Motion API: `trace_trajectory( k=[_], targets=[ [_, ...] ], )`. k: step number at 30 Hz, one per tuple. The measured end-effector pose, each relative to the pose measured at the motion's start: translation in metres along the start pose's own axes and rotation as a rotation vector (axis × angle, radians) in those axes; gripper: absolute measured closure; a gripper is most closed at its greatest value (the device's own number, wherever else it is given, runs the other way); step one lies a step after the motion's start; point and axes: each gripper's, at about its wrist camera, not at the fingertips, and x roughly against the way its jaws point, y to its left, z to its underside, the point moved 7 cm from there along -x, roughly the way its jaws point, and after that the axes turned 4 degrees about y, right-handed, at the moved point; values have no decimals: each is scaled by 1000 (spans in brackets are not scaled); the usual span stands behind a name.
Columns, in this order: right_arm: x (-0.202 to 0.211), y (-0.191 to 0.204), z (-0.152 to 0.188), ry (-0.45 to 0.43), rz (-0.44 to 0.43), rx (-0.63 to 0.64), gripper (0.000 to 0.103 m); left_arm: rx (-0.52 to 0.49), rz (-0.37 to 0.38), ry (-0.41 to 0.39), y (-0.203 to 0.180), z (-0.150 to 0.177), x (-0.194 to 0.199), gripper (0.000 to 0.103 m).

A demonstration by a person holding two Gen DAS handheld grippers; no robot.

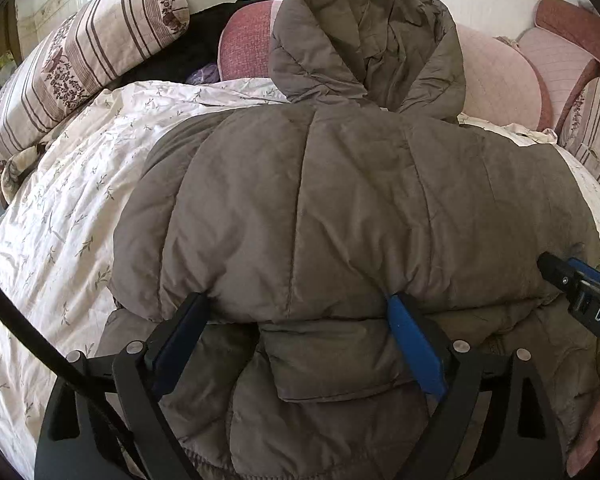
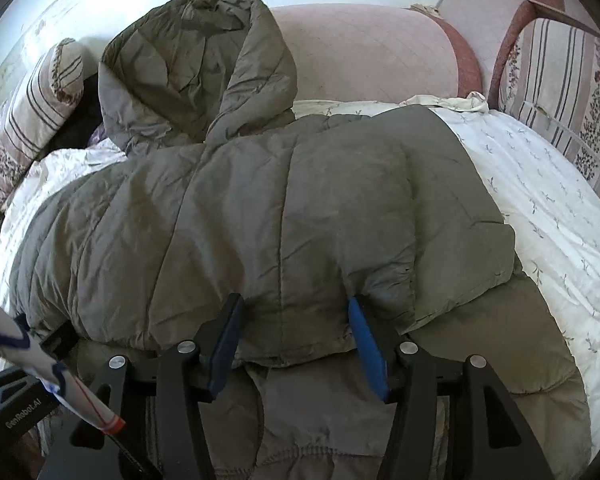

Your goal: Fold large clothes

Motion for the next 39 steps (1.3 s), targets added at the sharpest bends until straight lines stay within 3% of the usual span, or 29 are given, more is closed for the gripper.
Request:
trace_trajectory(
  k=[13,16,20,21,22,23,27,33,39],
  targets=[
    [8,4,0,-3,24,34,41,3,-5,-6,0,1,-1,8],
    [22,-1,-7,-41,20,11,41,8,4,-17,1,-1,3,9],
    [31,-20,-18,-84,81,-20,43,8,6,-51,1,-4,12,9],
    [30,-25,-19,-78,87,-31,47,8,4,-60,1,-4,14,9],
    [24,-31,-18,-56,93,-47,58,8,1,-66,1,-5,15,9],
    [19,-35,-16,-31,101,-57,59,9,-2,-71,2,-6,16,9],
    [-2,-41,-8,49,78,-92,59,13,0,-51,2,-4,11,9],
    [-1,-40,-7,47,90,-83,59,0,-8,-50,0,-4,10,9],
    [30,-25,-14,-78,134,-22,57,-19,-31,-105,-3,-7,21,9]
  ],
)
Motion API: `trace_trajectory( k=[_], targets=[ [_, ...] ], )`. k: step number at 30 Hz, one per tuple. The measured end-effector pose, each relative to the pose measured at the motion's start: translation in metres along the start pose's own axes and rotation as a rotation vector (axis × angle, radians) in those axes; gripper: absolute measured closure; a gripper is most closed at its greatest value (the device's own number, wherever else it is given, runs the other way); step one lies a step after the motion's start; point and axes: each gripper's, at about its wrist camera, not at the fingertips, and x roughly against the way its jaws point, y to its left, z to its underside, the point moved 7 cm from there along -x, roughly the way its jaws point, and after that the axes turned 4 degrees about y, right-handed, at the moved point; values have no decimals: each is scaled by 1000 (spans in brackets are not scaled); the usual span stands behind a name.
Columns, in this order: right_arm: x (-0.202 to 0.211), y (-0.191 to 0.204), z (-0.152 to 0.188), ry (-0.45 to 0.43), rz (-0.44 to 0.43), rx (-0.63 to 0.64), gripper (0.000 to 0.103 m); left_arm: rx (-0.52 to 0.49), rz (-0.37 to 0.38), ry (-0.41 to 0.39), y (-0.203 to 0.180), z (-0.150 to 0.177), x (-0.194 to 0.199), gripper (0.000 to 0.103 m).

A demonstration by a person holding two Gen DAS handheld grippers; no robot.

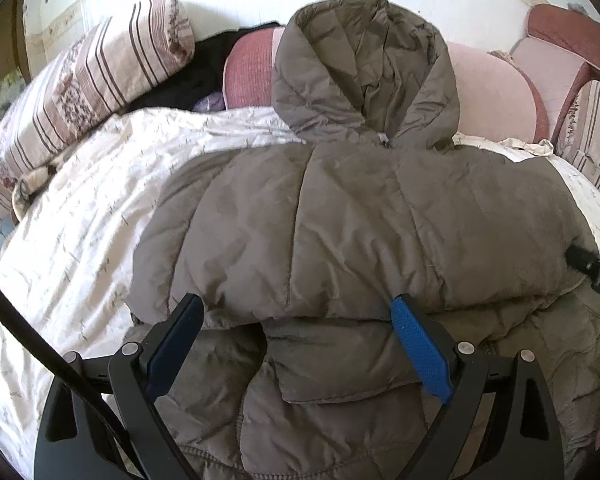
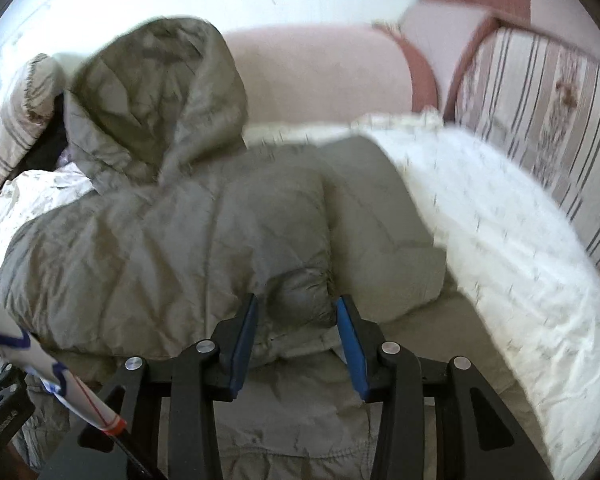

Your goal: Fold large clothes

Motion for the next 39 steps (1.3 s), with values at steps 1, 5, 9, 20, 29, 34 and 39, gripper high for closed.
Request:
trace_trajectory(
  k=[1,5,9,20,29,34,39],
  targets=[
    [4,3,-2,-20,-9,8,53,-5,-4,-11,-1,-1,2,9],
    [8,10,-3,-42,-29,21,52,-28,-19,-67,-5,-6,14,9],
    [11,7,-4,-54,-24,7,52,-56,-38,-122,-9,-10,24,9],
    [11,-16,-7,-57,80,-52,52,-131,-74,-182,-21,-11,36,9],
    [35,3,-16,-172,-6,2,46,-136,-77,-163,-21,-8,31,9],
    [20,20,-8,-112,-26,65,46,-140,-78,-161,-22,-9,30,9],
    [-13,18,7,25,-15,65,44,-144,-78,-150,-23,-7,28,9]
  ],
)
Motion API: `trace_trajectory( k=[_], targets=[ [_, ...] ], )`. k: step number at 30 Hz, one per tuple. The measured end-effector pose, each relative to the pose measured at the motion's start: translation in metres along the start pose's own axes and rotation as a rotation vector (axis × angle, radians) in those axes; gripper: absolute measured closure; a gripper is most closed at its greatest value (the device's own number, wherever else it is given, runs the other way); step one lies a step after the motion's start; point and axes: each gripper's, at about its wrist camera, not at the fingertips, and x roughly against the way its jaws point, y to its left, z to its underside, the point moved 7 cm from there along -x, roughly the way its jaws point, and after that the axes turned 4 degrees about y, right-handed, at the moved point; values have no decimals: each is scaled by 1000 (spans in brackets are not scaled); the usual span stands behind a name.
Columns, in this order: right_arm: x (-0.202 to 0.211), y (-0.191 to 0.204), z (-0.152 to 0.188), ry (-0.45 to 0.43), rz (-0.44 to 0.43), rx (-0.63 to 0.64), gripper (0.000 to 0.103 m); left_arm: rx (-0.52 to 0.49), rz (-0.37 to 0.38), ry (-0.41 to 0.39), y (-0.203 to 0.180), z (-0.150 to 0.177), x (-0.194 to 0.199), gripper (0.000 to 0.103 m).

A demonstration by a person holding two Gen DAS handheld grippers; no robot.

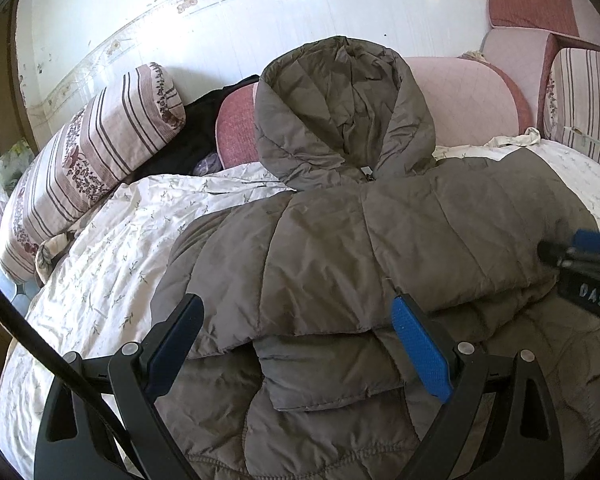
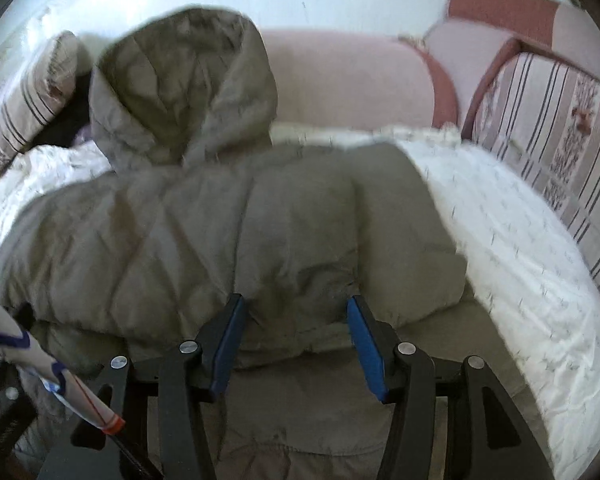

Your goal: Fold large clothes

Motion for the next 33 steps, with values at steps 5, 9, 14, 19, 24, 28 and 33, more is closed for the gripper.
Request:
trace_trajectory(
  k=[5,9,14,19,24,28,33],
  targets=[
    [-8,-7,6,38,-4,-29,31,-2,4,18,0,2,-4,9],
    [-8,-11,7,47,-15,-43,31,5,4,30,1,3,-7,9],
    [1,-7,5,18,16,-15,31,18,4,45,4,5,-9,9],
    [16,-5,-2,-42,36,-2,31,28,8,64,6,6,-13,9],
    [30,0,-8,-110,32,12,31,39,8,89,8,8,-17,9],
    [32,1,-9,-119,11,4,31,59,13,109,11,10,-20,9],
    [14,4,-1,-40,-12,6,31,74,12,163,14,16,-29,9]
  ],
)
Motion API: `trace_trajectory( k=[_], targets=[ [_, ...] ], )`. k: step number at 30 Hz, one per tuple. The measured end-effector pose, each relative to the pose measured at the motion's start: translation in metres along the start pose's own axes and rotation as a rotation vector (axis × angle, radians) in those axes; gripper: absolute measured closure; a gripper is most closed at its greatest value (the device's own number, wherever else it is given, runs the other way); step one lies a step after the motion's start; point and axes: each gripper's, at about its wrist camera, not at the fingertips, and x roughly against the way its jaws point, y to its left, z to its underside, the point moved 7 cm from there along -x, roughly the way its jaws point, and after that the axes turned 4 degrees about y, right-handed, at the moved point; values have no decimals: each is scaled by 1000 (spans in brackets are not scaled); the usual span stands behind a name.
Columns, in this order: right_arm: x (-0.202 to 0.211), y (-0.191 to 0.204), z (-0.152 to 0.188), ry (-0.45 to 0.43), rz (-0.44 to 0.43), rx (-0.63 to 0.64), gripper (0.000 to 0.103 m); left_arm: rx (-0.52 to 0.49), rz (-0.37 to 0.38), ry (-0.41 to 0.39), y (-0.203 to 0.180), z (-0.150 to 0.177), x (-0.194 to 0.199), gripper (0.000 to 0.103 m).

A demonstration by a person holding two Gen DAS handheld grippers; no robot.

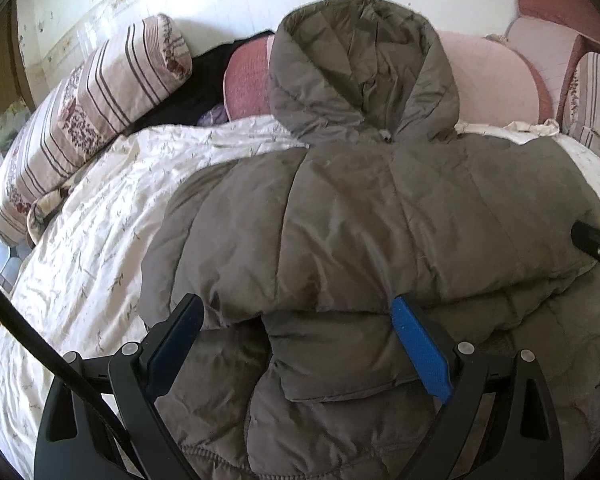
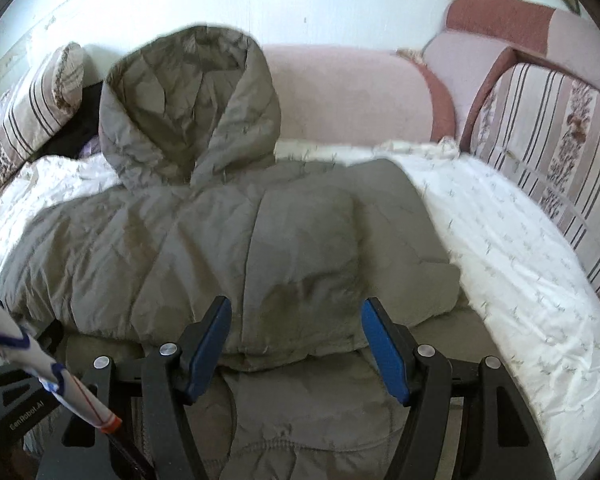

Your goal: Fold large clothes

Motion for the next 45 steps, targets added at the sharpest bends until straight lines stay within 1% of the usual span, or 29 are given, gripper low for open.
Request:
trace_trajectory(
  k=[2,4,19,26,34,40,45],
  targets=[
    [-12,-1,7,54,2,-7,31,7,5,18,1,2,-4,9],
    [-16,-3,10,70,-10,-21,31,10,9,27,1,2,-5,8],
    [-19,-3,13,85,-2,-16,28,0,-4,32,-1,4,-8,8],
    [-13,-3,12,66,6,-11,28,2,0,32,-1,4,-8,8],
    [10,-12,-3,-20,34,-28,28,-2,-3,27,-1,4,-7,8],
    [7,-19,-3,-7,35,-51,28,-2,-4,27,-2,4,-7,8],
    [6,-16,-2,-7,35,-42,28,-2,-4,27,-2,4,-7,8]
  ],
)
